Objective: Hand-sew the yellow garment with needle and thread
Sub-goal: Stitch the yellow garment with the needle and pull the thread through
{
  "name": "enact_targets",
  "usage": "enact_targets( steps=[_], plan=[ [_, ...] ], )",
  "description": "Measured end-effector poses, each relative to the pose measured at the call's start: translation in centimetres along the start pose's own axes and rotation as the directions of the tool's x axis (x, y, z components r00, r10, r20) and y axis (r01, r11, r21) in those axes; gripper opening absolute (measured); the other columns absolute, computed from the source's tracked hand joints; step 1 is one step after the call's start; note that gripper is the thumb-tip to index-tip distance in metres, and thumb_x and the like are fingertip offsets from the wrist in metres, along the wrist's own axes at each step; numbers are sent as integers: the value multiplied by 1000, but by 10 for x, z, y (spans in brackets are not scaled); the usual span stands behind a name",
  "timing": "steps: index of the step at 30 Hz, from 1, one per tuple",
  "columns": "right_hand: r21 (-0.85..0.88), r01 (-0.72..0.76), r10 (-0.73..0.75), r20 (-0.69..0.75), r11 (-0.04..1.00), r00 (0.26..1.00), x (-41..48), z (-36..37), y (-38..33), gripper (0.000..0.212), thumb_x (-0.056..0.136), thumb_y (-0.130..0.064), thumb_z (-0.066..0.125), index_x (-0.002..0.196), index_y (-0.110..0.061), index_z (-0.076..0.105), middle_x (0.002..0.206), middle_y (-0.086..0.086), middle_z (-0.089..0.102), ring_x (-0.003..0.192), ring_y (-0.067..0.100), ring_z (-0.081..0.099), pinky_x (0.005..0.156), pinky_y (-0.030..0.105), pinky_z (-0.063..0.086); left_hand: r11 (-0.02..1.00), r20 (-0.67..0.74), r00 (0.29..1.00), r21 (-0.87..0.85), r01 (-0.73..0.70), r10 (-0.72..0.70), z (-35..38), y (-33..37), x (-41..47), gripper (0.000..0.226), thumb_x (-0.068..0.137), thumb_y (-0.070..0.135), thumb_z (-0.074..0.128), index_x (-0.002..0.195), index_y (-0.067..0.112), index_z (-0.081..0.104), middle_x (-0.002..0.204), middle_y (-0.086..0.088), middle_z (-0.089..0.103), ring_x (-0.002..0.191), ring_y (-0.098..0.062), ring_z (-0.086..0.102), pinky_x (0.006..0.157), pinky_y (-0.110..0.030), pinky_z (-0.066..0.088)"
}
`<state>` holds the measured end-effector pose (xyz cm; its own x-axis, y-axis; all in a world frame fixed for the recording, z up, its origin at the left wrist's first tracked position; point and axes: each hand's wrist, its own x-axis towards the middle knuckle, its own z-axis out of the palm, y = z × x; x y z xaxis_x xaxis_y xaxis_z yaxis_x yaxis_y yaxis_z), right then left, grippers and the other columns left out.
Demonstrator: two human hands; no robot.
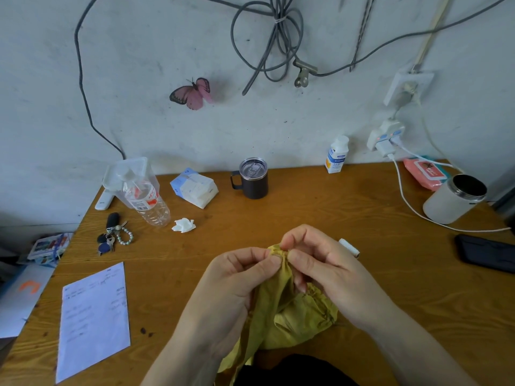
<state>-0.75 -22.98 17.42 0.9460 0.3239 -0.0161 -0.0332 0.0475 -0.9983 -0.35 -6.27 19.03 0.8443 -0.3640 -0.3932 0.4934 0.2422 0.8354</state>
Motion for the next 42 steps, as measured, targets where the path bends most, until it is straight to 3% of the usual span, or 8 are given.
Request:
enact_targets(
  steps=[3, 9, 13, 18, 29, 32, 36, 42],
  plan=[
    [2, 3, -3, 14, 1000, 1000, 0, -2, 2, 11, 88, -20, 48, 97, -19, 55, 65, -6, 57, 64, 7, 54, 60, 19, 46, 999, -25, 999, 18, -28, 28, -1, -3, 0, 30, 71, 21, 72, 85, -6, 72, 89, -31, 69, 80, -34, 67, 83, -43, 57],
    [-183, 104, -116, -59, 978, 991, 3, 4, 1, 4, 87, -27, 55, 88, -30, 58, 70, -11, 59, 59, 4, 54, 56, 18, 45, 995, -30, 996, 46, -83, 84, 2, -2, -2, 19, 68, 21, 70, 74, 4, 76, 75, -18, 73, 66, -22, 70, 64, -30, 58],
    [-493, 262, -386, -168, 830, 907, 3, 5, 0, 14, 85, -33, 56, 91, -23, 64, 87, -13, 58, 61, 5, 51, 57, 12, 40, 985, -111, 988, 146, -94, 111, 1, 1, -3, 22, 59, 31, 72, 69, 12, 77, 70, -10, 73, 63, -16, 69, 60, -28, 57],
    [-660, 347, -549, -119, 666, 828, 4, 10, -3, 20, 84, -30, 61, 92, -16, 71, 97, -2, 57, 66, 9, 54, 58, 22, 48, 975, -132, 980, 185, -122, 148, 5, 4, -6, 30, 49, 38, 71, 68, 15, 78, 70, -10, 74, 61, -16, 71, 56, -23, 56],
    [-756, 361, -588, -38, 545, 808, 7, 12, -5, 22, 89, -27, 55, 87, -12, 71, 94, 2, 60, 75, 11, 60, 60, 27, 52, 970, -141, 979, 214, -115, 147, 6, 4, -7, 35, 47, 42, 70, 70, 18, 78, 72, -9, 75, 65, -17, 72, 59, -24, 58],
    [-800, 361, -664, -61, 479, 745, 8, 20, 0, 28, 93, -22, 48, 81, -5, 68, 88, 5, 63, 78, 8, 57, 64, 21, 51, 967, -150, 979, 235, -99, 137, 9, 3, -5, 23, 58, 35, 68, 70, 18, 78, 71, -8, 75, 64, -15, 71, 58, -21, 56],
    [-746, 418, -751, -164, 518, 640, 9, 29, 5, 26, 92, -15, 49, 81, -2, 69, 89, 3, 62, 83, 9, 58, 71, 18, 50, 960, -185, 971, 261, -102, 153, 10, 3, -3, 20, 62, 36, 65, 68, 21, 77, 69, -5, 75, 66, -14, 72, 59, -20, 55],
    [-782, 362, -726, -162, 508, 668, 15, 31, 11, 26, 92, -17, 48, 82, -4, 68, 86, 8, 63, 79, 14, 57, 65, 25, 49, 959, -225, 958, 258, -115, 176, 10, 3, -3, 13, 75, 27, 67, 72, 20, 77, 71, -6, 75, 67, -16, 72, 58, -21, 57]
  ],
)
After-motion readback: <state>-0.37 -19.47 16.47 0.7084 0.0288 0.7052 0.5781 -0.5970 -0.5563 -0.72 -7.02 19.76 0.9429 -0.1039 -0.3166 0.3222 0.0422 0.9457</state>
